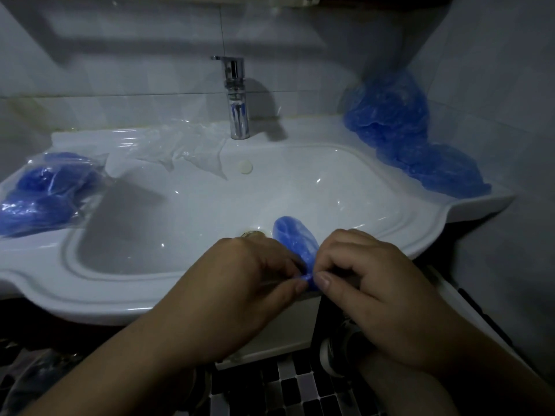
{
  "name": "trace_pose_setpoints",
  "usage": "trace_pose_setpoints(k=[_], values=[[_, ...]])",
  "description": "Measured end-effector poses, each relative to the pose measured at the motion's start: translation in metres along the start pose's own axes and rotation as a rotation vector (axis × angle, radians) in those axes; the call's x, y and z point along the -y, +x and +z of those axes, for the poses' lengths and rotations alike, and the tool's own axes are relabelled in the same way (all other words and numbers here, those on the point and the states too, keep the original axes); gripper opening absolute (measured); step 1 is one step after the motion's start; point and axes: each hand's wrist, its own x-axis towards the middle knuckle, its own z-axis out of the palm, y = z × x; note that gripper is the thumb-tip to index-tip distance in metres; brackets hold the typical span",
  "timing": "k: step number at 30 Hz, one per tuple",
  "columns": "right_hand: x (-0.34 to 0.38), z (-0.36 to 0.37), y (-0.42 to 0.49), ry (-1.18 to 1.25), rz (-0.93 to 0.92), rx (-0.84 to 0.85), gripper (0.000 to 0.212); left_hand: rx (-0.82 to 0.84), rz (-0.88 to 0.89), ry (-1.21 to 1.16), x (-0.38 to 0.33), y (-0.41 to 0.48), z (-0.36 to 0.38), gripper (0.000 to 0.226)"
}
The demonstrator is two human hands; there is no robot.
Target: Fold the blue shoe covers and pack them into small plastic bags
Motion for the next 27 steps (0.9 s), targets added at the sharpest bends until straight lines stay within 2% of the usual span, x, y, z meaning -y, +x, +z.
trace_pose_setpoints(k=[3,5,8,12,15,17,24,26,27], values=[[0.0,0.004,0.004,0.026,0.071,-0.071,0.015,-0.126,-0.095,-0.044,0.0,0.003,0.005,0.005],[-0.001,0.008,0.005,0.04,0.128,-0.122,0.019,-0.156,-0.134,-0.078,-0.001,0.005,0.007,0.017],[-0.002,0.01,0.006,0.001,0.165,-0.167,0.018,-0.164,-0.149,-0.075,-0.001,0.007,0.01,0.02],[-0.003,0.004,0.004,-0.024,0.089,-0.076,0.005,-0.185,-0.14,-0.056,-0.002,0.009,0.012,0.017],[-0.006,0.0,0.004,-0.102,0.053,0.016,0.017,-0.198,-0.099,-0.021,0.002,0.011,0.014,0.011],[-0.007,-0.002,0.004,-0.113,0.047,0.012,0.012,-0.176,-0.057,0.022,0.004,0.01,0.012,0.005],[-0.005,-0.005,0.002,-0.01,0.043,0.013,0.011,-0.055,0.006,0.038,0.001,0.002,0.0,0.035],[-0.004,-0.002,0.004,0.052,0.101,-0.04,0.004,-0.07,-0.04,0.023,0.001,0.004,0.002,0.03],[-0.004,-0.001,0.004,0.1,0.135,-0.065,0.009,-0.102,-0.068,0.015,0.001,0.004,0.004,0.027]])
